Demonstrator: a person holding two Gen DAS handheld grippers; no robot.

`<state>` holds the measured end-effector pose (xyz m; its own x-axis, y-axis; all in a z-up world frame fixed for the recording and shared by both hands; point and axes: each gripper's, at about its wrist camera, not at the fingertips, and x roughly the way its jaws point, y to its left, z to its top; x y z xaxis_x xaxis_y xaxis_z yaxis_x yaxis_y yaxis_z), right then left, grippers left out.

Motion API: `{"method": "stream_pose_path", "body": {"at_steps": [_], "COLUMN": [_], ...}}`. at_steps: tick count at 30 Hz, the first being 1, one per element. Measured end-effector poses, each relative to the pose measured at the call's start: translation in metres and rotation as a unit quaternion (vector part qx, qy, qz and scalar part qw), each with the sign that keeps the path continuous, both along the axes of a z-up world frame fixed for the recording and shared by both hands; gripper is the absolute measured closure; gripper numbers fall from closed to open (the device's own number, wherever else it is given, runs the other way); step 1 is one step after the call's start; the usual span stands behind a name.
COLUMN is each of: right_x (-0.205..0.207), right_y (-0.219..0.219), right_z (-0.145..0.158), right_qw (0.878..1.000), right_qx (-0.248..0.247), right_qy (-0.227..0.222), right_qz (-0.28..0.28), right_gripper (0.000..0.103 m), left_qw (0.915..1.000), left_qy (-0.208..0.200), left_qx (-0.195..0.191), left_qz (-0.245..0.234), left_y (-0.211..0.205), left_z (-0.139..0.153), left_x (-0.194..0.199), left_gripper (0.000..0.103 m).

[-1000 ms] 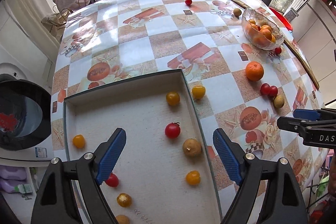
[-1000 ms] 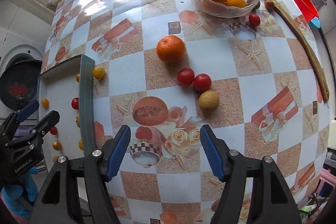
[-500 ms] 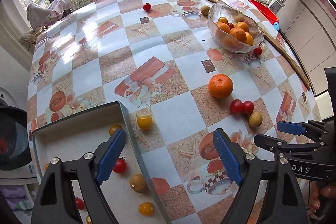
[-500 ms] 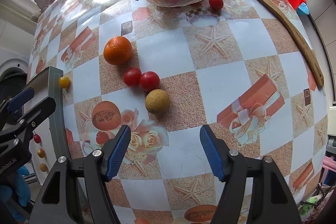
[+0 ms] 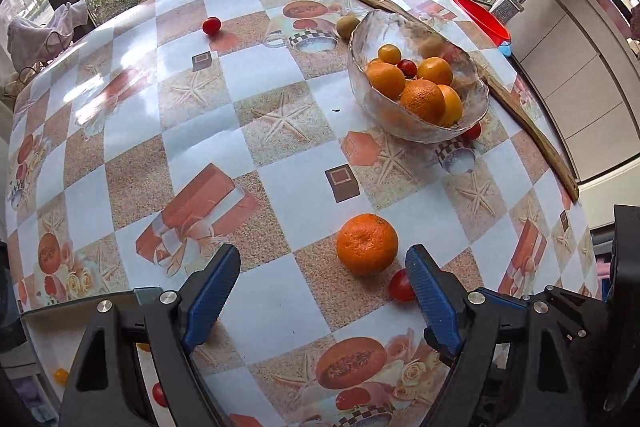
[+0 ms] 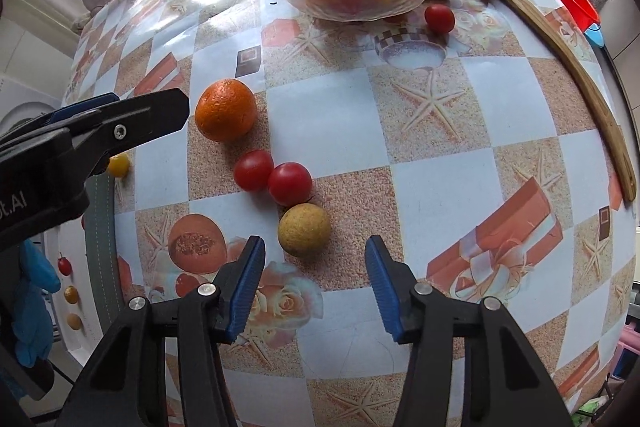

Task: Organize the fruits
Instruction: 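Grasp the mandarin orange with the left tool while the right tool grasps a brown potato, then carry the orange and potato over the tray and open both tools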

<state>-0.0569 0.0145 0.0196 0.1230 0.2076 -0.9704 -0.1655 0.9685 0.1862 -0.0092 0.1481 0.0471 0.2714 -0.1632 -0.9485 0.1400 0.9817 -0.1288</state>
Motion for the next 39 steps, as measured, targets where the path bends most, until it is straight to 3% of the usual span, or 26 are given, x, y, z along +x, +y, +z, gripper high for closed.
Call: {"method": "stream_pose_path", "body": {"at_steps": [4, 6, 7, 11, 15, 16, 18, 39], "right_x": [0.000, 0.003, 0.004, 0.002, -0.001, -0.002, -0.003, -0.020], "right_y": [-0.002, -0.003, -0.004, -0.010, -0.017, -0.019, -0.022, -0.015], "right_z": [0.001, 0.000, 0.000, 0.001, 0.004, 0.005, 0.007, 0.041], "right_qw": [1.000, 1.000, 1.000, 1.000, 1.000, 1.000, 1.000, 1.000], "right_qx": [0.002, 0.006, 0.007, 0.012, 0.014, 0.015, 0.017, 0.020], "right_qy": [-0.008, -0.006, -0.005, -0.001, 0.003, 0.005, 0.006, -0.001], "right_qz": [0.001, 0.005, 0.005, -0.002, -0.009, -0.012, -0.016, -0.012], "right_gripper": [0.054, 0.072, 0.075, 0.075, 0.075, 0.075, 0.075, 0.075], "left_qw": [0.9999, 0.9997, 0.9996, 0.9995, 0.9992, 0.9993, 0.9995, 0.9990], "left_qy": [0.011, 0.017, 0.020, 0.022, 0.035, 0.032, 0.030, -0.009], "left_qx": [0.004, 0.007, 0.010, 0.015, 0.014, 0.015, 0.005, -0.028], "left_qz": [-0.009, -0.014, -0.015, -0.018, -0.013, -0.010, -0.012, 0.033], "left_y": [-0.013, -0.019, -0.022, -0.029, -0.031, -0.031, -0.030, 0.030], "left_z": [-0.013, -0.018, -0.021, -0.026, -0.032, -0.032, -0.031, 0.027], "left_x": [0.009, 0.011, 0.012, 0.014, 0.018, 0.018, 0.017, -0.052], "left_gripper": [0.017, 0.017, 0.017, 0.018, 0.049, 0.050, 0.063, 0.063]}}
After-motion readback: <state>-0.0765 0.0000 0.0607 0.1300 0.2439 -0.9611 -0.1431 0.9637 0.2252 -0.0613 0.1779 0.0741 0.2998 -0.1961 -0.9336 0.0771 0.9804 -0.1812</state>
